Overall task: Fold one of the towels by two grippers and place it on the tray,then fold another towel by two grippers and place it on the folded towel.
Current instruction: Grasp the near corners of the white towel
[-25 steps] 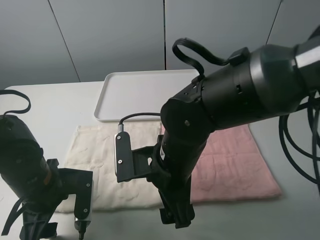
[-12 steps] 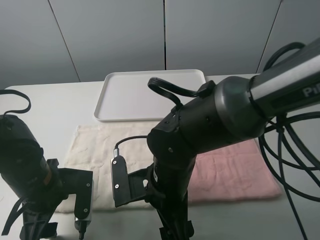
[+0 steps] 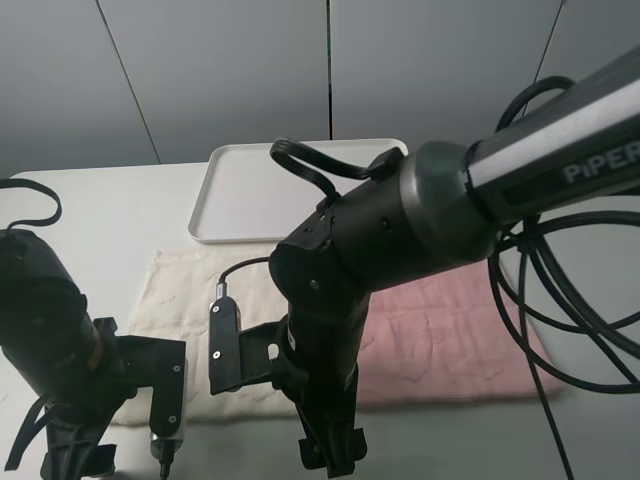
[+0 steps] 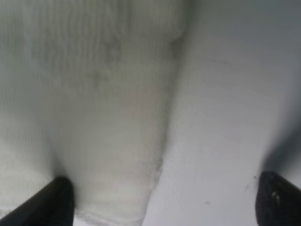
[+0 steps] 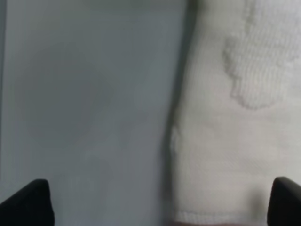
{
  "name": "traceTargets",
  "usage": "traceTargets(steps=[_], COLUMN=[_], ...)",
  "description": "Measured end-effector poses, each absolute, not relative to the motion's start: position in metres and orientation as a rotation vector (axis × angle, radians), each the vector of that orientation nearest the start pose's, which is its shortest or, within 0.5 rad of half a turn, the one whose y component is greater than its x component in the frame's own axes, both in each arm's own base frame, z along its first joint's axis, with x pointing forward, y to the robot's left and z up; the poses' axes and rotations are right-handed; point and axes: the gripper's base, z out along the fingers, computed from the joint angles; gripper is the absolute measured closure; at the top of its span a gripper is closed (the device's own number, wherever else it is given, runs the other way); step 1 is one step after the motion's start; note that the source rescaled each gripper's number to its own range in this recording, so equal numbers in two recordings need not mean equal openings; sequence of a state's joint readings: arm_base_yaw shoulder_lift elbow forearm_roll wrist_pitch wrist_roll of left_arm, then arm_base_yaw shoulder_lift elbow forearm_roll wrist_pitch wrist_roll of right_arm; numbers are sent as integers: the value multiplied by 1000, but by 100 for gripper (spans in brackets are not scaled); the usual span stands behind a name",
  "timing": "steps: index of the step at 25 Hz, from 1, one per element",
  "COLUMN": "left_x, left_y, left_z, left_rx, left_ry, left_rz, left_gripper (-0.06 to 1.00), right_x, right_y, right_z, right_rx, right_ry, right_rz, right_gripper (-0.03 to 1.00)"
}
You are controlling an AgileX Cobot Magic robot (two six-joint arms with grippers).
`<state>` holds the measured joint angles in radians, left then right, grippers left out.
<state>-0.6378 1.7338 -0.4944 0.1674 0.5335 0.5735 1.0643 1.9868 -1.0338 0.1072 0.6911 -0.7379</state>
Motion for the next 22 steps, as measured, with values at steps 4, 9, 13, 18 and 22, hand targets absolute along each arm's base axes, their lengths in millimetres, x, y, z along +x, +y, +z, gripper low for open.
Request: traceTargets(steps=[4,9,13,18,22], left_x=[162,162,162,162,162], left_y=[-111,-111,-111,-111,-111], left_z=[85,85,85,85,85], left_rx=[2042,2042,2040,2039,2040], left_ry=[2529,2529,2531,2530,2531], left_rz=[131,131,131,131,131], left_gripper=[-6,-6,-6,-6,-6], right_x=[154,154,154,155,155], right_y=[290,290,291,292,293], right_z=[92,90,87,85,85], right_rx=[-2397,-2400,-2405,-2407,-2385], right_ry=[2076,2083,2087,2098,2119], right_rz=[93,91,89,87,81], right_gripper=[-1,-1,-1,-1,-1])
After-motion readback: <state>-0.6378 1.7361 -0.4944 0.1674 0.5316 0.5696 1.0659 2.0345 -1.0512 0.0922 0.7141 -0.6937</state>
